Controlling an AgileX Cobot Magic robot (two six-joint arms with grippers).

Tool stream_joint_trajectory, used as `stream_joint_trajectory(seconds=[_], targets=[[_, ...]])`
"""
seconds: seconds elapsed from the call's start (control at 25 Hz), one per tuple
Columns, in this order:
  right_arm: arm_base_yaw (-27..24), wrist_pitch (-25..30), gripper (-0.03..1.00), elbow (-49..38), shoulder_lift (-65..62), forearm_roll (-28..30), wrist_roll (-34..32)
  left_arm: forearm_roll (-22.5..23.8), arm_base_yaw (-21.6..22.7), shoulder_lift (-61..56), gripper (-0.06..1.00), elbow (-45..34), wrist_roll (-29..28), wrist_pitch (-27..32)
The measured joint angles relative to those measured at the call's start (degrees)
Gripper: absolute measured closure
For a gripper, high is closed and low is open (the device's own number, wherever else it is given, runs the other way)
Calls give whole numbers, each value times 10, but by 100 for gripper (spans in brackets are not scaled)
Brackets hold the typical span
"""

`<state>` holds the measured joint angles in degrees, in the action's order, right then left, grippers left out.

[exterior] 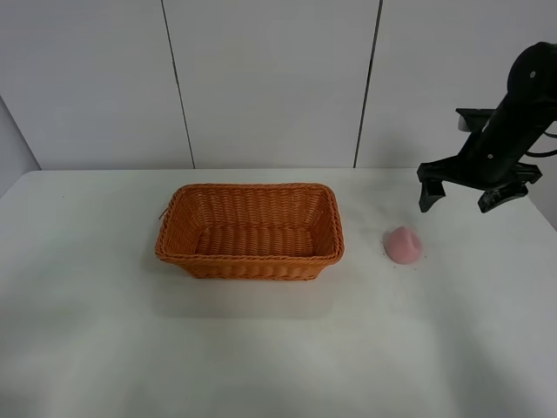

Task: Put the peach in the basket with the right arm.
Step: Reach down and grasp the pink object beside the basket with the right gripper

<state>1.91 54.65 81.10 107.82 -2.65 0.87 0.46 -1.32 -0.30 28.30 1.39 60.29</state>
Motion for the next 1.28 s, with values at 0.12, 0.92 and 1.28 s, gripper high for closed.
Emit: stream_joint_trajectory(seconds=[0.12, 0.92, 1.28], targets=[[18, 4, 27, 27, 35, -2, 14, 0, 0, 0, -5, 0, 0, 0], [50, -83, 27, 33, 164, -12, 18, 0, 0, 0, -5, 0, 0, 0], [50, -84, 31, 35, 186, -20, 16, 0, 0, 0, -5, 0, 0, 0]])
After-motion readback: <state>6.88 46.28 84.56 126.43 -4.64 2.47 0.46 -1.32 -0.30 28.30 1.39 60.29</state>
